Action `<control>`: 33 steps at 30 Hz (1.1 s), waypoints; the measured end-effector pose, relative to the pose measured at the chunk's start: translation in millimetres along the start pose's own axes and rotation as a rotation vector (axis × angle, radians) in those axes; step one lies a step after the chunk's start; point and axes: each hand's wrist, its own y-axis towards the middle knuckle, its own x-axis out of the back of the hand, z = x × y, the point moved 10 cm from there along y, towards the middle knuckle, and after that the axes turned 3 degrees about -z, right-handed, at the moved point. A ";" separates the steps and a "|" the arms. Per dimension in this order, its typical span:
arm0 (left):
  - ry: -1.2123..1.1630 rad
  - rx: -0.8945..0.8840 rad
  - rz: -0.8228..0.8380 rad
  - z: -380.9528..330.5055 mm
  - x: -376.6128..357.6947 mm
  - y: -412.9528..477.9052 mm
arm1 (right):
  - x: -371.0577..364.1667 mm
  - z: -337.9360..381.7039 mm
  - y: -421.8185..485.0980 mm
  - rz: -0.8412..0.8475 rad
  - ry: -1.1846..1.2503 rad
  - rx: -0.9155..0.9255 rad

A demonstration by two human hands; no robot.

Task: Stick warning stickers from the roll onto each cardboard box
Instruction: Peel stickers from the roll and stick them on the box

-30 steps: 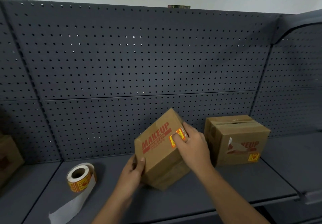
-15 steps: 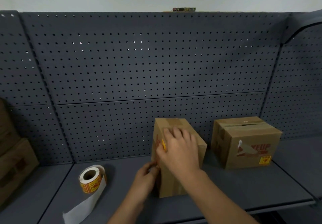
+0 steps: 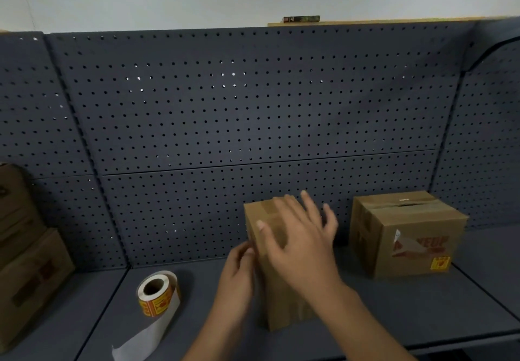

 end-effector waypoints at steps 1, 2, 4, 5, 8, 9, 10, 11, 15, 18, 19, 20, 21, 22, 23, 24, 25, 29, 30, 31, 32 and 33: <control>0.022 -0.067 0.007 -15.4 -2.6 -5.5 | 8.8 -14.1 3.5 -0.027 0.058 -0.053; 0.061 -0.125 0.029 -28.3 -7.7 -10.2 | 13.9 -30.6 7.9 -0.038 0.114 -0.110; 0.145 -0.185 0.084 -44.0 -20.7 -18.0 | 14.6 -62.9 14.7 -0.025 0.251 -0.221; 0.171 -0.202 0.101 -49.6 -26.2 -19.8 | 10.0 -76.3 15.9 0.002 0.341 -0.278; 0.180 -0.164 0.126 -45.6 -39.9 -12.2 | -19.0 -104.3 6.9 0.142 0.537 -0.458; 0.172 -0.137 0.126 -42.6 -42.5 -9.7 | -29.5 -109.4 0.7 0.194 0.564 -0.506; 0.165 -0.124 0.119 -40.9 -44.1 -8.7 | -38.8 -113.7 -6.4 0.238 0.588 -0.550; 0.152 -0.128 0.119 -40.0 -45.8 -7.6 | -45.6 -116.4 -13.7 0.274 0.627 -0.590; 0.144 -0.175 0.116 -45.3 -46.6 -10.1 | -54.2 -113.6 -33.1 0.296 0.880 -0.679; 0.152 -0.132 0.113 -41.9 -44.9 -12.6 | -56.8 -110.4 -39.7 0.258 0.916 -0.664; 0.158 -0.119 0.111 -40.0 -44.3 -11.9 | -56.5 -108.6 -40.4 0.245 0.921 -0.661; 0.147 -0.107 0.109 -39.0 -43.1 -11.2 | -55.5 -107.5 -40.5 0.229 0.921 -0.664; 0.132 -0.096 0.104 -38.1 -41.6 -10.5 | -53.5 -106.2 -40.2 0.214 0.910 -0.665; 0.104 -0.083 0.103 -36.3 -40.1 -9.9 | -50.7 -105.4 -39.6 0.198 0.892 -0.664; 0.066 -0.056 0.106 -34.4 -38.9 -10.5 | -48.2 -105.7 -38.5 0.182 0.866 -0.659; 0.021 -0.027 0.110 -32.4 -37.0 -11.1 | -44.0 -104.2 -36.3 0.161 0.845 -0.640; -0.019 0.011 0.115 -29.6 -34.6 -11.8 | -39.4 -103.0 -33.4 0.141 0.807 -0.610; -0.157 0.171 0.153 -5.4 -28.2 -9.1 | -12.0 -83.2 -16.2 0.037 0.472 -0.394; -0.206 0.217 0.159 3.8 -27.3 -7.8 | -6.6 -75.3 -12.0 0.016 0.336 -0.330; -0.259 0.265 0.166 13.3 -26.9 -7.1 | -3.6 -66.2 -8.7 0.010 0.209 -0.278; -0.302 0.311 0.168 23.6 -26.3 -5.5 | -4.4 -57.3 -6.7 0.023 0.115 -0.239; -0.329 0.344 0.167 33.1 -25.2 -3.6 | -8.4 -49.2 -6.1 0.052 0.044 -0.213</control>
